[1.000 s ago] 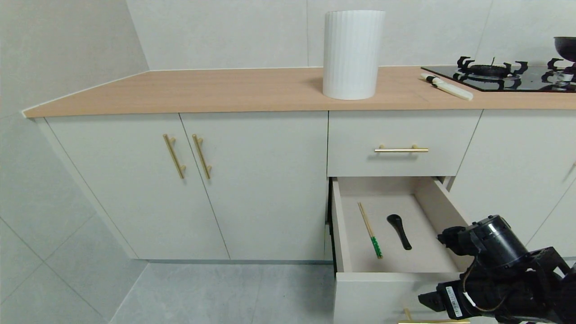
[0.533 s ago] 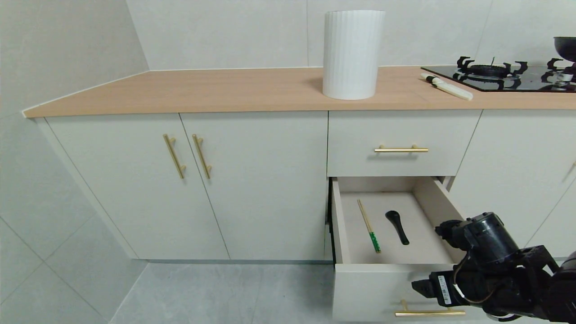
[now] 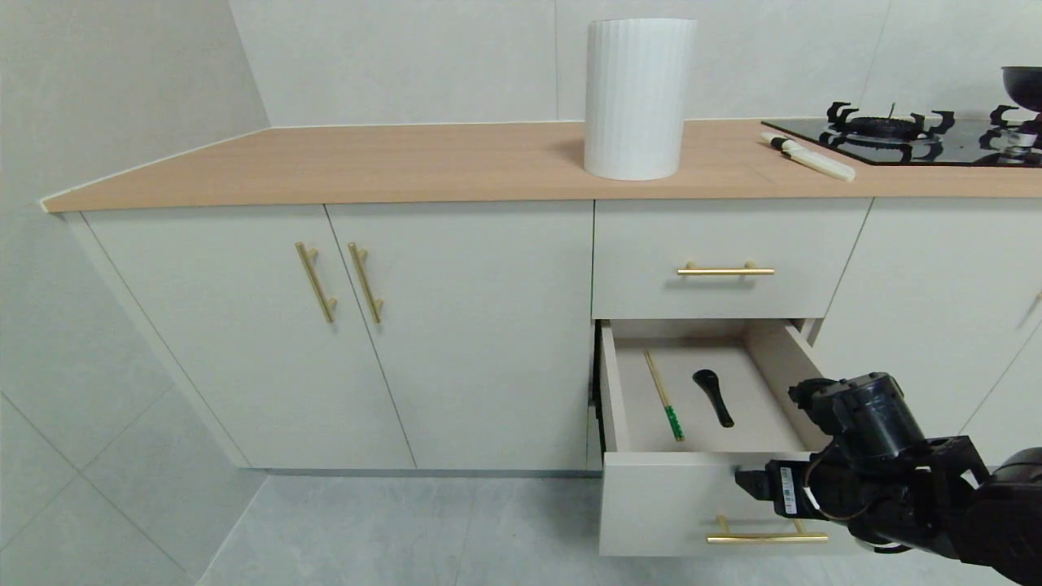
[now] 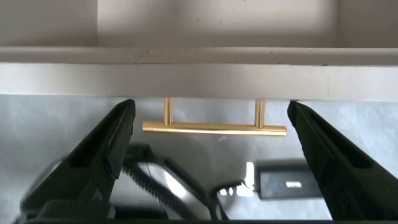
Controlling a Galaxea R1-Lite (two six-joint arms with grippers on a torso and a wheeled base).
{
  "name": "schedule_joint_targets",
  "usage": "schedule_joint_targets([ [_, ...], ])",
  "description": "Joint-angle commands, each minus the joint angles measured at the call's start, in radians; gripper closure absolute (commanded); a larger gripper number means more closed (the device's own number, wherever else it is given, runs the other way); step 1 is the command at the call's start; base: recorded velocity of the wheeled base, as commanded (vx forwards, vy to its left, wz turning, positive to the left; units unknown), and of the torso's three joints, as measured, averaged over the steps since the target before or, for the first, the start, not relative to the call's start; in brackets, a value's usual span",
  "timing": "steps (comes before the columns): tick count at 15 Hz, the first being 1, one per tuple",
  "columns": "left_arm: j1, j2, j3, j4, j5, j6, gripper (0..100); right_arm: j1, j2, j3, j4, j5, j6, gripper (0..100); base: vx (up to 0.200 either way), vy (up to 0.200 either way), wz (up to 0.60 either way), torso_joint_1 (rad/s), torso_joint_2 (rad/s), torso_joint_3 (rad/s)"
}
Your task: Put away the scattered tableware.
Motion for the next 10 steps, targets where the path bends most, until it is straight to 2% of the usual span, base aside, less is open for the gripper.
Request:
schedule_joint_targets([
  [1, 0.000, 0.000, 0.000, 0.000, 0.000, -0.001, 0, -0.009, 0.026, 0.001, -0.009, -0.011, 0.001, 0, 0.000, 0.000, 0.00, 0.000, 0.00, 0.000],
  [10, 0.000, 0.000, 0.000, 0.000, 0.000, -0.001, 0, -0.020, 0.092, 0.012, -0.169, -0.047, 0.024, 0, 0.000, 0.000, 0.00, 0.000, 0.00, 0.000],
])
